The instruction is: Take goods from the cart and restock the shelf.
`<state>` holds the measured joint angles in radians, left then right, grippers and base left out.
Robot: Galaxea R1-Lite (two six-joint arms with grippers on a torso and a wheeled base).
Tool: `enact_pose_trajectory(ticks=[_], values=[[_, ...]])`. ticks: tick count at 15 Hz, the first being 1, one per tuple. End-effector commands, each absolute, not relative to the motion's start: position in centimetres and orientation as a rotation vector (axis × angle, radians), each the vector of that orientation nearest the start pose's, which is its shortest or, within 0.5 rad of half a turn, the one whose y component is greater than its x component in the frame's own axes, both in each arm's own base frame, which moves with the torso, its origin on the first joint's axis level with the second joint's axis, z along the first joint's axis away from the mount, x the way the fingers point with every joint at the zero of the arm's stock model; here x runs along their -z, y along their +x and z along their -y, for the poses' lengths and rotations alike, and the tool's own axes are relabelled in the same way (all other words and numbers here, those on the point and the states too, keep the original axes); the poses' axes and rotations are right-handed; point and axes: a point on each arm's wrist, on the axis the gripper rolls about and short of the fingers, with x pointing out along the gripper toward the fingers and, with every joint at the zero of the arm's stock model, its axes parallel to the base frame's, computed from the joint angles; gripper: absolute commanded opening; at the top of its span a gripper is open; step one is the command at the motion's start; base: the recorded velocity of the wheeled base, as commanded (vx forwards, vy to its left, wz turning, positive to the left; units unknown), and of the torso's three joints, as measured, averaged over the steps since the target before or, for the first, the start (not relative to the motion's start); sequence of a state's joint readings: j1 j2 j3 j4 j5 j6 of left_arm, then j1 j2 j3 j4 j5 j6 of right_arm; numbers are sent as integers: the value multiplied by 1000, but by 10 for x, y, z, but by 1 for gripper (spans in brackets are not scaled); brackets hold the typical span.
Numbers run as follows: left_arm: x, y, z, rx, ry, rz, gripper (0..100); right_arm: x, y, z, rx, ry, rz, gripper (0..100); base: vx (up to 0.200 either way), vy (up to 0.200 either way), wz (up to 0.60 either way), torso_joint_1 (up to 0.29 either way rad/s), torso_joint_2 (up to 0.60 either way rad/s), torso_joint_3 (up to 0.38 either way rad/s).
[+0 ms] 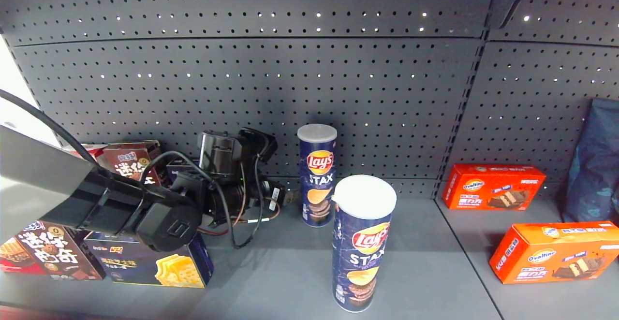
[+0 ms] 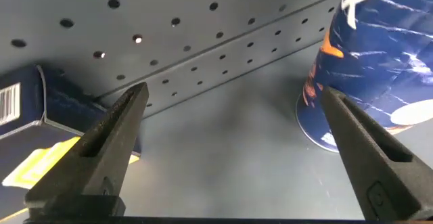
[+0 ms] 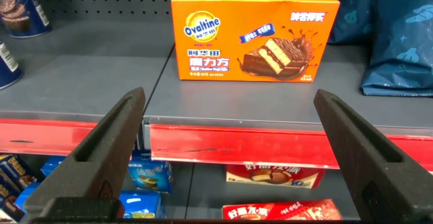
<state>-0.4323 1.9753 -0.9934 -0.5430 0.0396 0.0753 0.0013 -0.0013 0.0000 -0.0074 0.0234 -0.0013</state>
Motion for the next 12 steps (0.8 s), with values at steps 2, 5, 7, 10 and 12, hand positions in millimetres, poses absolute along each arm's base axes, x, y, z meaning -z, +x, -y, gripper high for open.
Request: enact_pose_trajectory(ticks=[2, 5, 7, 10, 12], values=[[-123, 339, 157, 407, 181, -428, 100, -76, -23, 0, -25, -2, 8, 100, 0, 0, 0, 0, 0, 0], [-122, 339, 161, 415, 183, -429, 100, -76, -23, 0, -25, -2, 8, 100, 0, 0, 0, 0, 0, 0], [-123, 341, 160, 410, 181, -425, 100, -76, -23, -1, -26, -2, 8, 100, 0, 0, 0, 0, 0, 0], [-122, 342, 155, 399, 183, -428, 100, -76, -23, -1, -26, -2, 8, 100, 0, 0, 0, 0, 0, 0], [-119, 342, 155, 403, 206, -434, 100, -76, -23, 0, -25, -2, 8, 100, 0, 0, 0, 0, 0, 0]])
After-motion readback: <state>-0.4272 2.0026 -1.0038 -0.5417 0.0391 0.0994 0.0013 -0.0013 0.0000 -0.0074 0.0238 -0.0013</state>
